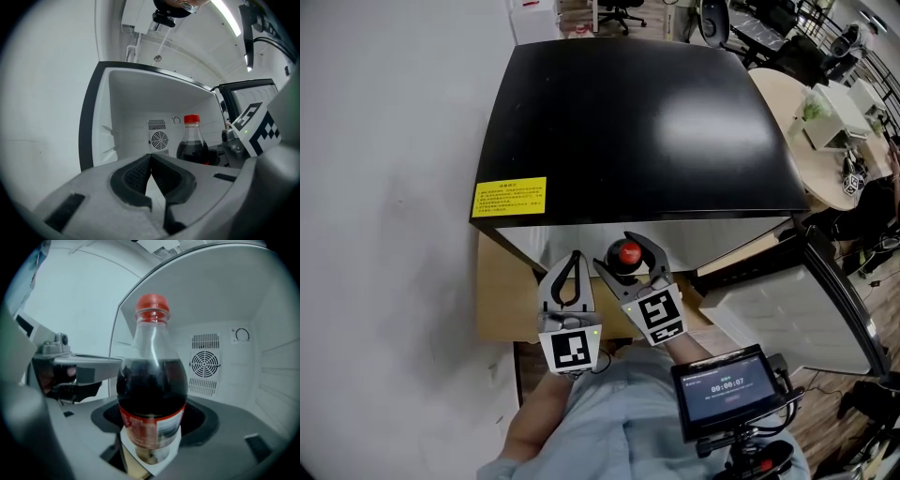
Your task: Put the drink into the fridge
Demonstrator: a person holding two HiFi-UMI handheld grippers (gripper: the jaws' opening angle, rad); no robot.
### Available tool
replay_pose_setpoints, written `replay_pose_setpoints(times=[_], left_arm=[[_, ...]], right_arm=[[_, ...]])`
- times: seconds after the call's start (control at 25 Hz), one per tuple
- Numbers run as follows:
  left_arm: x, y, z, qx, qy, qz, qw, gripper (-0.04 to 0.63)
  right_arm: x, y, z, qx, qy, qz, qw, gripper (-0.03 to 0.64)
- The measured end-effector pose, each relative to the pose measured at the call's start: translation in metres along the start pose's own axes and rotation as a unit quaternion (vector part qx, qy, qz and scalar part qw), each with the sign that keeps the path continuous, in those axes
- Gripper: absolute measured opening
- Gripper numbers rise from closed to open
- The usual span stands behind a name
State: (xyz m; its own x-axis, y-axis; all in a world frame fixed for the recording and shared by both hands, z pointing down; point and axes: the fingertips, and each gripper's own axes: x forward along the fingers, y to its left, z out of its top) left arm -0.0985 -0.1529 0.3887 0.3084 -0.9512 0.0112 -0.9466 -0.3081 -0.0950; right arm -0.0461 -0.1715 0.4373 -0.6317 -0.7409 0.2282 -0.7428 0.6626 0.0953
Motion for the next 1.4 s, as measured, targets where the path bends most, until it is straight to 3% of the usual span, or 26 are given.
replay_pose_setpoints(times=[1.4], left_arm=[[0.033,0.005,-0.018,0.001,0.022,0.031,0.9993,0.009]], right_arm=[[0.048,-0.042,-0.038,0.007,0.022,0.02,1.0,0.311]])
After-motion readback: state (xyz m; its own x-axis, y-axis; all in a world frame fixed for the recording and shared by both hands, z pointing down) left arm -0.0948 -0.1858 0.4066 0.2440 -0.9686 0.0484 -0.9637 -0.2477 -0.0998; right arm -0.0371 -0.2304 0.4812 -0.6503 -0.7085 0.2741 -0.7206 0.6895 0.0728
